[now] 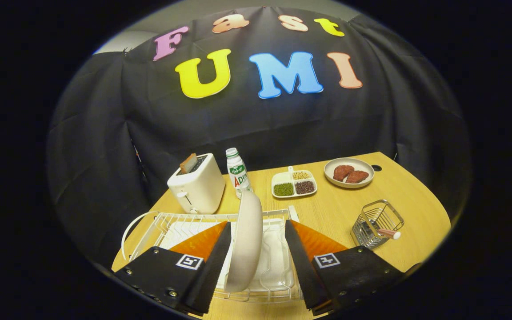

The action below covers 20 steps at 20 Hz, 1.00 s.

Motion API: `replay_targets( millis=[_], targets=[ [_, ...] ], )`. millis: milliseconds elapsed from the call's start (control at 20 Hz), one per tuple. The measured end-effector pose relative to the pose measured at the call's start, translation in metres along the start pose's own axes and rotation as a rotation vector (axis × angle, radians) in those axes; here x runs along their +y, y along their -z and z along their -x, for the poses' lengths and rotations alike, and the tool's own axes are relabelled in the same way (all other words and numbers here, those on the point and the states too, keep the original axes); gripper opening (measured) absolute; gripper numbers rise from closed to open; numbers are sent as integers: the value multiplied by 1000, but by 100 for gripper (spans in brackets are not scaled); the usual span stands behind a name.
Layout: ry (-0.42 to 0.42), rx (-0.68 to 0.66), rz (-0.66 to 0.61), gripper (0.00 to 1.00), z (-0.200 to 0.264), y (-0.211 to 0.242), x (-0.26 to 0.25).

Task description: Take the plate from the dish rack, then take the spoon from the basket and place it into the plate.

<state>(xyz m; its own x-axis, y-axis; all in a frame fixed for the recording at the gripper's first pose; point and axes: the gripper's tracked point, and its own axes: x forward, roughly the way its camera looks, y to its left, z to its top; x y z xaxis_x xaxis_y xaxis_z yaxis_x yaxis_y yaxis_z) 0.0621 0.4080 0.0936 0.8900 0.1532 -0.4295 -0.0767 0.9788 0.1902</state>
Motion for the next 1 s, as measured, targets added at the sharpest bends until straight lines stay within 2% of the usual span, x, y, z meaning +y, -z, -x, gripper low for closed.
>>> replay_targets(
  millis=[150, 250, 300, 350, 550, 700, 750, 1000],
  targets=[
    [16, 59, -6, 74, -13, 12, 3],
    [28, 93, -9, 59, -17, 17, 4],
    [32, 104, -10, 58, -18, 19, 6],
    [53, 105, -6, 36, -23, 18, 5],
    [176, 142, 3, 29, -19, 17, -4],
    [268, 140, 50, 29, -18, 10, -6],
    [290, 142, 56, 23, -22, 10, -5],
    [378, 130, 163, 23, -22, -5, 14]
  ],
)
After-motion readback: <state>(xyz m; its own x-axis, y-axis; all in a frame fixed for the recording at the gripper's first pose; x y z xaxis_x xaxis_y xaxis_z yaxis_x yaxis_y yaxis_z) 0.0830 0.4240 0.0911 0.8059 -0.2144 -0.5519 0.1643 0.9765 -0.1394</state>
